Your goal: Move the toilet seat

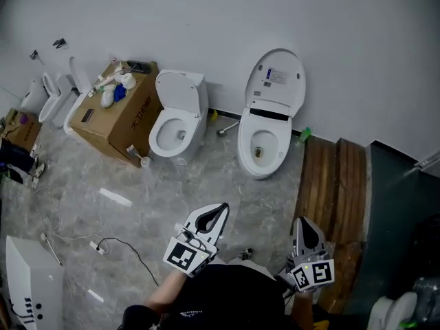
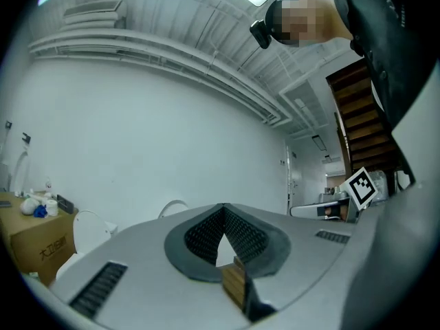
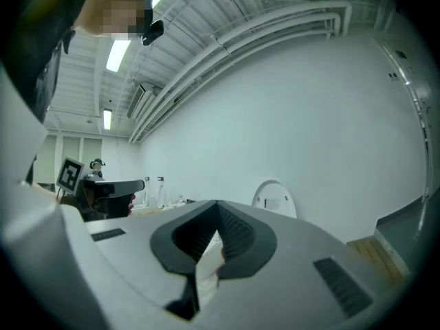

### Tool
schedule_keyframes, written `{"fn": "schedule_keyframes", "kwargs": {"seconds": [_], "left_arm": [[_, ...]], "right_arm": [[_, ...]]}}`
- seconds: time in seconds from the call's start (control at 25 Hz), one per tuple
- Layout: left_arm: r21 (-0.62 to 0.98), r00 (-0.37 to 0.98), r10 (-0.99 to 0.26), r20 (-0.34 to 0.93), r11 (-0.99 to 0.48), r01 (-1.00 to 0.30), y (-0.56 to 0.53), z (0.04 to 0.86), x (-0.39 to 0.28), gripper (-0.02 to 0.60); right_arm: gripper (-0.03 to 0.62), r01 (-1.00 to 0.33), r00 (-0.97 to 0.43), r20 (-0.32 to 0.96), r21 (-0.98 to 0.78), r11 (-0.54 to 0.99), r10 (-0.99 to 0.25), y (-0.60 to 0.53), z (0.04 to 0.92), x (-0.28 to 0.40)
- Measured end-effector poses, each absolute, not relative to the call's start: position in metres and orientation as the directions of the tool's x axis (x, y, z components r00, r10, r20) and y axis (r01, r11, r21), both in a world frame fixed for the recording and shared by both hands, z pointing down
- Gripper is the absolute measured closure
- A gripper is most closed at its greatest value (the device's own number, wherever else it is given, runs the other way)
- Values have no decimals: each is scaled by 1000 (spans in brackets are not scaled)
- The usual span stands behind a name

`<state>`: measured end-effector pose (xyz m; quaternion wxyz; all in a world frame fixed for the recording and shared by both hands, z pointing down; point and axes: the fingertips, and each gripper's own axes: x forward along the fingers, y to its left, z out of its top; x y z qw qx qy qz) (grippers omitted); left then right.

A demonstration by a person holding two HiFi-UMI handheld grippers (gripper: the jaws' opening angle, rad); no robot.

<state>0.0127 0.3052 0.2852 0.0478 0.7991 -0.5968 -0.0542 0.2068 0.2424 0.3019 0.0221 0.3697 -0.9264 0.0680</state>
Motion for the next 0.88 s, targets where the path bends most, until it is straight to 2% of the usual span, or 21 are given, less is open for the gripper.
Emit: {"fn": "schedule_keyframes", "kwargs": {"seconds": [0.2,0.48,0.88], "left_arm": [[131,202,-979,-31,-204,-970,287,285,27,574],[144,174,-985,0,-173,-974,257,302,18,574],[152,272,-962,9,-267,-952,144,336,-16,574]], "right_arm": [[582,-618,-786,87,-103,779,-612,202,305,212],[582,-596,-803,114,-125,793,-586,164,317,202],[582,-644,-747,235,-21,765,-622,77,338,176]]}}
